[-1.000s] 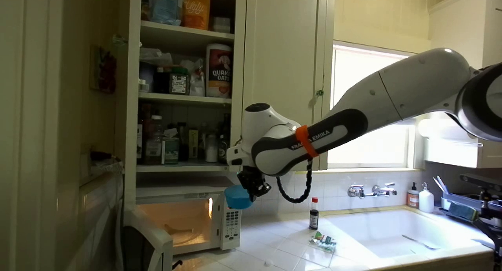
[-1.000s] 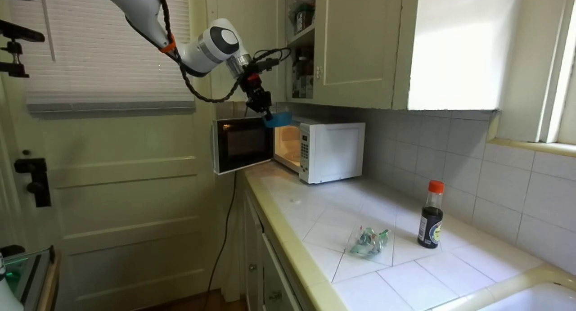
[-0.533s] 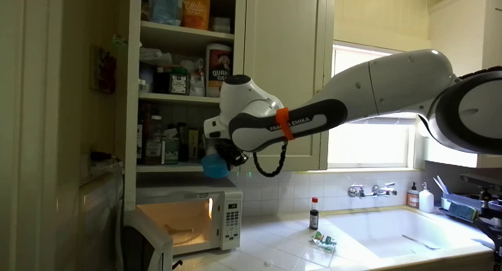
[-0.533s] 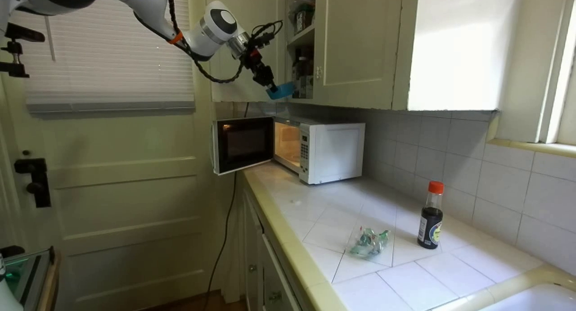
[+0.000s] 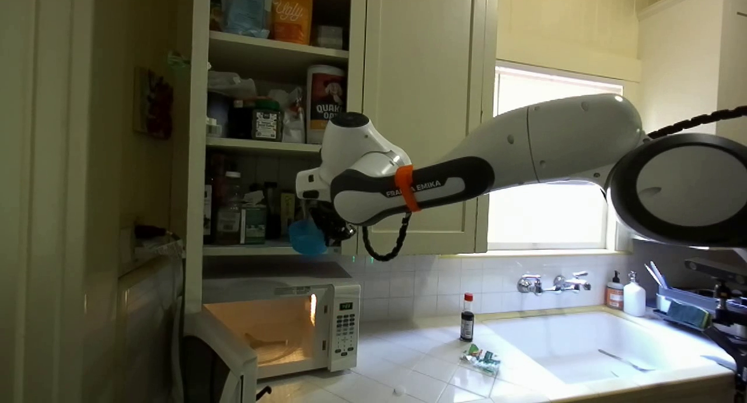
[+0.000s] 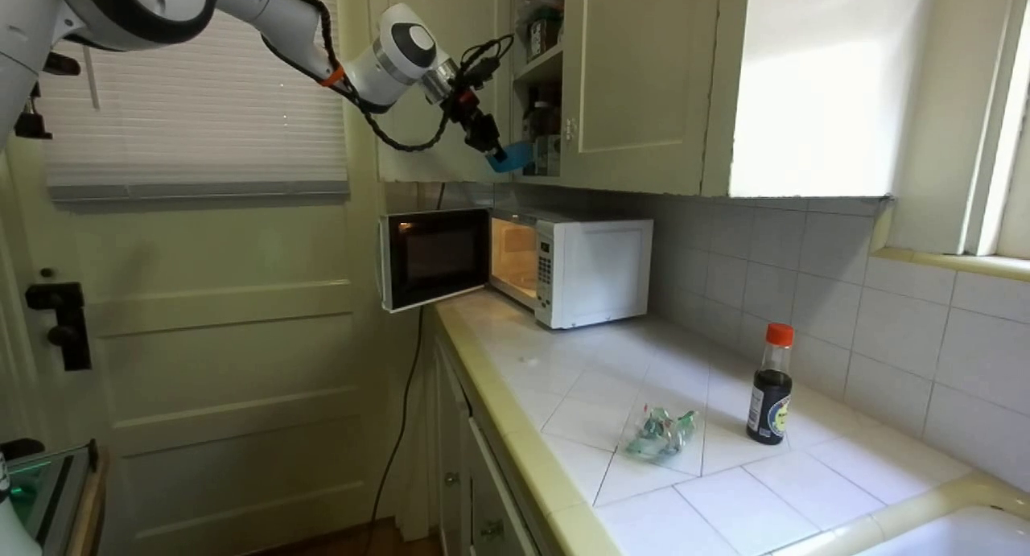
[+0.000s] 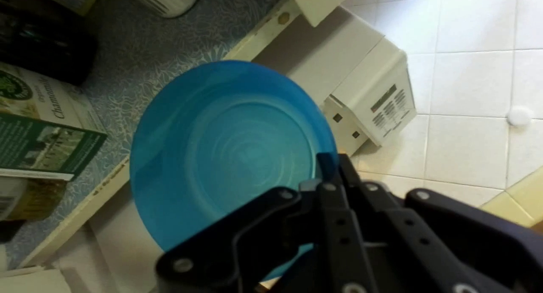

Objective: Put the blue bowl in the bottom compartment of the top cabinet

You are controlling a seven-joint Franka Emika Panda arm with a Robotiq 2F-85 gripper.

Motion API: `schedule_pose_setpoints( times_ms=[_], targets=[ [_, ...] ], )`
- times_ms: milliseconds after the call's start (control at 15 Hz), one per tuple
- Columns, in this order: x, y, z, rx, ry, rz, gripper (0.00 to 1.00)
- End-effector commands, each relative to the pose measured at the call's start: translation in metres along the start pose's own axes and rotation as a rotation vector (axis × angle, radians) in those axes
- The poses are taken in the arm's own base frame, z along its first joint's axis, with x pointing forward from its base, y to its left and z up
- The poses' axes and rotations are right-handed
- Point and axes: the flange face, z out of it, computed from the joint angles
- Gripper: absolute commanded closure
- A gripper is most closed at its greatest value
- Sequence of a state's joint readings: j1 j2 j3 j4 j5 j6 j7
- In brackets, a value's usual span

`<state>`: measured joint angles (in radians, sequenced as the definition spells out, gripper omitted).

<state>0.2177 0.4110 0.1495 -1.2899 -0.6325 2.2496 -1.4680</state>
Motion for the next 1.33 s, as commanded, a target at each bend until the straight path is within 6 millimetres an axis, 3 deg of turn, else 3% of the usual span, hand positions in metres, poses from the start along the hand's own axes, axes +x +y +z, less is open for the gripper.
schedule_pose_setpoints(
  times_ms=[0, 333, 667, 1267],
  targets=[
    [-0.001, 0.026, 0.016, -0.088, -0.006, 0.084, 0.99],
    [0.004, 0.050, 0.031, -0.152, -0.011, 0.159, 0.99],
    [-0.009, 0.065, 0.039, -0.246, -0.037, 0.325, 0.99],
    [-0.041, 0.058, 0.069, -0.256, -0.083, 0.461, 0.99]
  ],
)
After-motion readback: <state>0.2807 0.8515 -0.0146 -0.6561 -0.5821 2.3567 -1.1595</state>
